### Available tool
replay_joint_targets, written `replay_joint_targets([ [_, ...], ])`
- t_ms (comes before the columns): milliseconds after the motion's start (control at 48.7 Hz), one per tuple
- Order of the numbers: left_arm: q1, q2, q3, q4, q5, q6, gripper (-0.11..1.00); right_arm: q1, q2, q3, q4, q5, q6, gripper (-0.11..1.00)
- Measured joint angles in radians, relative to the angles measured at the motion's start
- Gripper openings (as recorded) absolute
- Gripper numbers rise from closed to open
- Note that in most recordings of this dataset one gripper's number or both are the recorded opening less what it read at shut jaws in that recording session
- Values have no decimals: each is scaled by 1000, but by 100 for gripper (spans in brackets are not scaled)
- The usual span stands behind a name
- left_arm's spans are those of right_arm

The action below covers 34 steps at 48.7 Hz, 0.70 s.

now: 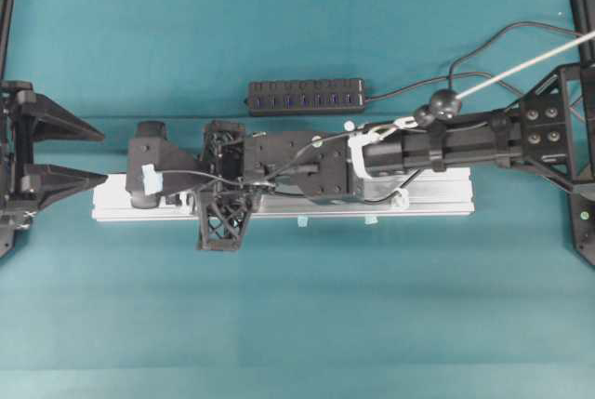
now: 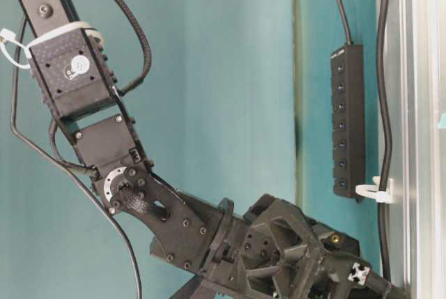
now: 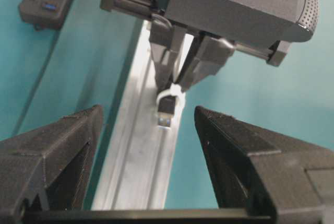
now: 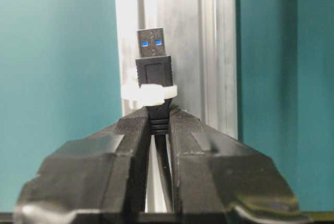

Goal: Pass the USB cable through three rings with both arms.

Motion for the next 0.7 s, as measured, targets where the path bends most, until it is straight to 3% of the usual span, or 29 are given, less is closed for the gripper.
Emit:
replay_joint_targets([
  [205,0,14,41,0,-18,0,78,-3,2,0,26,-2,0,-7],
  [699,0,218,106,-2,-276,5,77,-9,0,0,51,-9,0,-7],
])
